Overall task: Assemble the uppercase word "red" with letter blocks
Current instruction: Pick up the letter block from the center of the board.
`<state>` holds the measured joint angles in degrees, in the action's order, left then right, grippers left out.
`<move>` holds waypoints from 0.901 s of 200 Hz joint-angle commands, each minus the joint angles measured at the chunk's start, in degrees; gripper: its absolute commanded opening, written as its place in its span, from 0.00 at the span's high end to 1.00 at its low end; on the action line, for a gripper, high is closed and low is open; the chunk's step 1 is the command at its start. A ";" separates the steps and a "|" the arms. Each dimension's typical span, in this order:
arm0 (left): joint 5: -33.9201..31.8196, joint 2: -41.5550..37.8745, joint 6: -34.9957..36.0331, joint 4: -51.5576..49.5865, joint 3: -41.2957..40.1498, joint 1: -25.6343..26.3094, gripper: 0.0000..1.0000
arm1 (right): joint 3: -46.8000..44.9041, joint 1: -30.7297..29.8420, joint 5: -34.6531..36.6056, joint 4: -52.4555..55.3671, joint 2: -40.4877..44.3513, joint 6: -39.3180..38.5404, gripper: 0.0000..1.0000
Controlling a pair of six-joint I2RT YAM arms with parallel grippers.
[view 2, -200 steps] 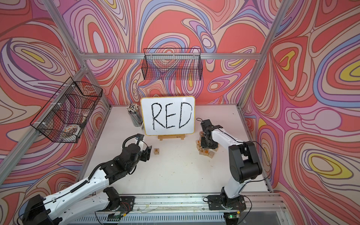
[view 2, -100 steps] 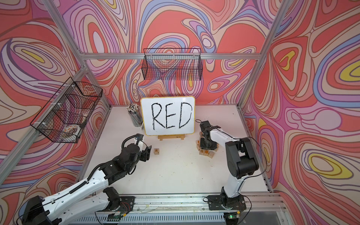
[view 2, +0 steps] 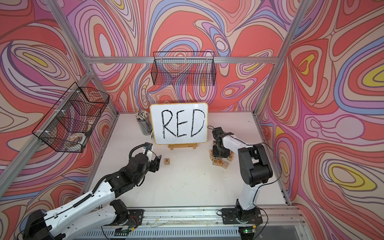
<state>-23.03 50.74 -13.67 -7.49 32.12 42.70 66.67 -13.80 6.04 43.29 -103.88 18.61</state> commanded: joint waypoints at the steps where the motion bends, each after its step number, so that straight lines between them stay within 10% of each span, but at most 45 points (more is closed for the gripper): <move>1: -0.97 -0.48 0.05 -0.69 -0.26 -0.33 0.26 | 1.18 0.26 1.25 0.51 -1.15 -1.03 0.59; 180: 0.76 0.73 -0.95 1.79 -0.98 -1.11 0.26 | 5.36 -2.88 3.28 10.52 9.13 1.55 0.75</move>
<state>-22.94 51.00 -13.74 -7.25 32.10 42.24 68.18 -14.41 6.94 49.19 -98.10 18.96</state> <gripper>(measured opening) 0.744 0.340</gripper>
